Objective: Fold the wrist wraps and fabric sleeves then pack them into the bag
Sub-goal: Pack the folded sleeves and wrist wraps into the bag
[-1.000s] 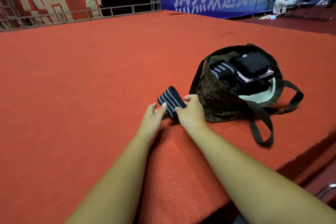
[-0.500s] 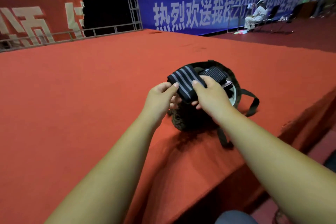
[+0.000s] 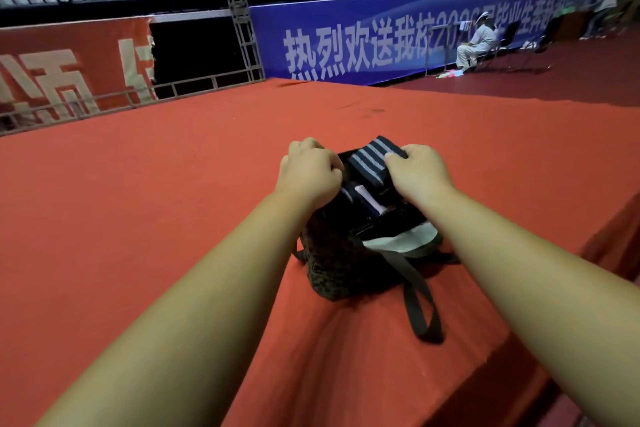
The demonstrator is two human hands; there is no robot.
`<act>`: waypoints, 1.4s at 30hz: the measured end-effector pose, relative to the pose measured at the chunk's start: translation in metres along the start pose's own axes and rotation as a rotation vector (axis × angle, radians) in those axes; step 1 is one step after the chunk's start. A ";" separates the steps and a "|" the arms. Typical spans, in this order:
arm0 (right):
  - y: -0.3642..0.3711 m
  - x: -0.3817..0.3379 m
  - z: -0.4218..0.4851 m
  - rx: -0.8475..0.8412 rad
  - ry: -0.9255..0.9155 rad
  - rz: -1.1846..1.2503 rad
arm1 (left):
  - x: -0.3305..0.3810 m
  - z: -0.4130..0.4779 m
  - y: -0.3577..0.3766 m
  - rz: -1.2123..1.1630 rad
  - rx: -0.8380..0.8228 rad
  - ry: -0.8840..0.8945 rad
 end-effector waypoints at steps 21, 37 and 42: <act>0.041 0.023 0.045 -0.105 0.035 -0.186 | 0.014 0.018 0.020 0.107 -0.087 0.237; 0.023 0.144 -0.051 -0.319 0.461 -0.390 | 0.064 -0.019 0.063 -0.053 -0.201 0.266; 0.031 0.140 -0.060 -0.340 0.475 -0.046 | 0.063 -0.021 0.076 -0.060 -0.224 0.244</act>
Point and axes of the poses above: each hand's wrist, its own z-axis towards the middle knuckle, its own y-axis out of the palm, x = y × z, the point moved 4 cm from there along z, towards the middle knuckle, and after that the axes turned 9 degrees about -z, right-handed, at the moved point
